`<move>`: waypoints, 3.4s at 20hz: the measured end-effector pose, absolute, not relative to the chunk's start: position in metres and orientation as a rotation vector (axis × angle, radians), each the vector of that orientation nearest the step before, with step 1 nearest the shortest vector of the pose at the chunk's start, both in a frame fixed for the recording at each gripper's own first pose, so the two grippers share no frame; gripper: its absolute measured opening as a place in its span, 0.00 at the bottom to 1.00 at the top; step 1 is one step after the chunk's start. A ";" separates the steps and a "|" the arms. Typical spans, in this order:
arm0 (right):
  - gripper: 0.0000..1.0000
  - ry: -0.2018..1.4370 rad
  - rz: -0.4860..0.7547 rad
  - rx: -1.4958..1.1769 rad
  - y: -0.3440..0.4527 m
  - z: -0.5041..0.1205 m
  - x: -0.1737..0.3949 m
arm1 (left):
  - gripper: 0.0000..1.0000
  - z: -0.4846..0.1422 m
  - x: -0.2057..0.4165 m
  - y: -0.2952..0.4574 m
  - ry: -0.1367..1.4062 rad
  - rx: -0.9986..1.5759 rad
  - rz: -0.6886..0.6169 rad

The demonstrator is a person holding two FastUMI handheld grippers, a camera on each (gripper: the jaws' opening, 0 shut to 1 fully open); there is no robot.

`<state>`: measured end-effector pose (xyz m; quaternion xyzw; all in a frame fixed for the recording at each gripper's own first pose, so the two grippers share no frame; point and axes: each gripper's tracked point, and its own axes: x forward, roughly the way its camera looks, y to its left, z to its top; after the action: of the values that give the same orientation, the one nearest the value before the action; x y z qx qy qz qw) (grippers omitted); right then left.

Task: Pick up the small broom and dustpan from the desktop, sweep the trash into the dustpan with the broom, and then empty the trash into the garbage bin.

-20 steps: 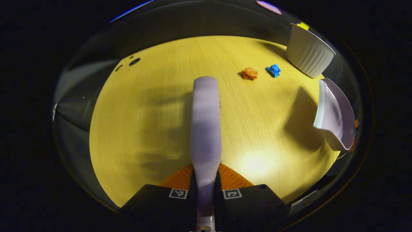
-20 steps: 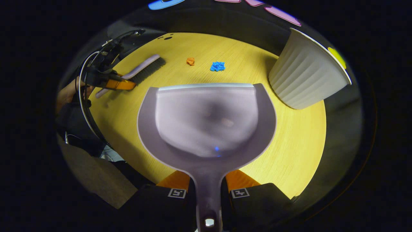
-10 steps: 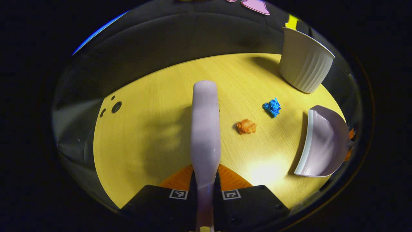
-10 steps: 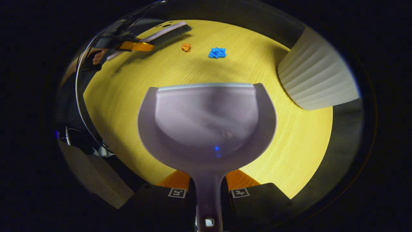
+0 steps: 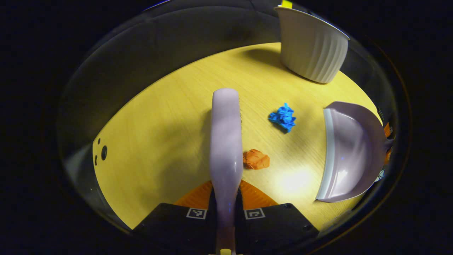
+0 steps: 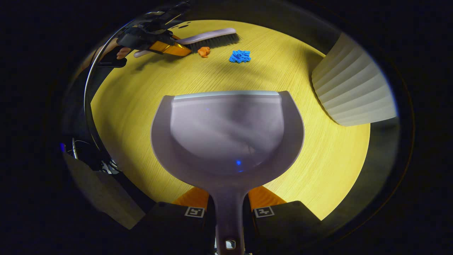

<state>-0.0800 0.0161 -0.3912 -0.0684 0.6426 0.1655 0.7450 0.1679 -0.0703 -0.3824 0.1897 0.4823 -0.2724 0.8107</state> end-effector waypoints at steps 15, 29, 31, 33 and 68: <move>0.36 1.363 0.370 -0.151 0.014 -0.401 -0.077 | 0.24 -0.366 0.067 -0.168 1.163 0.218 -0.886; 0.35 1.293 0.189 0.024 0.000 -0.353 -0.107 | 0.24 -0.334 0.095 -0.090 1.035 0.081 -0.576; 0.36 1.296 0.148 0.035 -0.007 -0.337 -0.109 | 0.24 -0.334 0.088 -0.075 1.037 0.094 -0.536; 0.36 1.287 0.112 0.056 -0.016 -0.304 -0.115 | 0.24 -0.335 0.082 -0.072 1.045 0.088 -0.523; 0.35 1.607 -0.148 -0.290 -0.289 -0.119 0.021 | 0.24 -0.355 0.028 -0.086 1.129 0.020 -0.502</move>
<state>0.0208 -0.2891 -0.1190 -0.1294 0.7164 -0.0659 0.6824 0.0275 -0.0864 -0.3554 0.0096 0.5292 -0.2353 0.8151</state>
